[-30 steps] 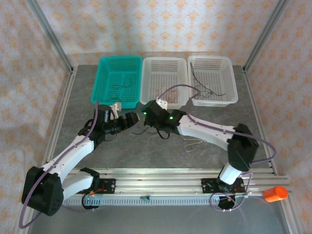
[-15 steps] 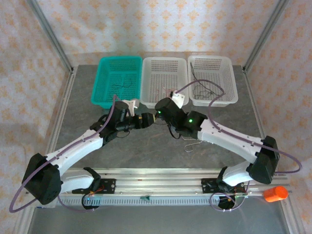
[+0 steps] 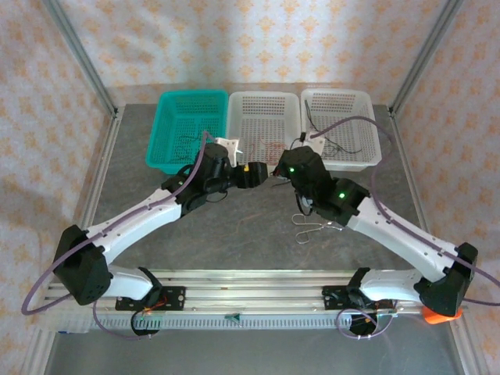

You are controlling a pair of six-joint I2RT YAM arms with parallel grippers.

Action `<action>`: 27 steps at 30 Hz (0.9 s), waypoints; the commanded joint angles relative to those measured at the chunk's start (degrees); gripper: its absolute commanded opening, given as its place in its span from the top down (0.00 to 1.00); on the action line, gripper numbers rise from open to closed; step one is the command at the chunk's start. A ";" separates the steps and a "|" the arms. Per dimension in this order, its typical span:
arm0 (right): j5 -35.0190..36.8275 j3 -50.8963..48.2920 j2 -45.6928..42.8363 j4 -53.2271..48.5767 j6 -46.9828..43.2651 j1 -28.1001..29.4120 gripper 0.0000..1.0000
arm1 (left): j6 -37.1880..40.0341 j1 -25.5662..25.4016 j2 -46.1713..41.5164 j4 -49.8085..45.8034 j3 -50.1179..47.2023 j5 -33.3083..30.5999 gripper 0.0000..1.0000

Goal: Untangle the cables

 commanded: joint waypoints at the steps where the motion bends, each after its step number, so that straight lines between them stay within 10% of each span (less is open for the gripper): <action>1: 0.37 0.79 -2.56 -0.51 -4.66 -2.85 1.00 | 0.90 -1.66 2.22 0.35 3.08 -2.25 0.18; 27: -16.42 18.89 15.20 -4.61 -13.44 -34.33 1.00 | 2.12 -4.51 23.29 9.64 25.14 0.33 0.20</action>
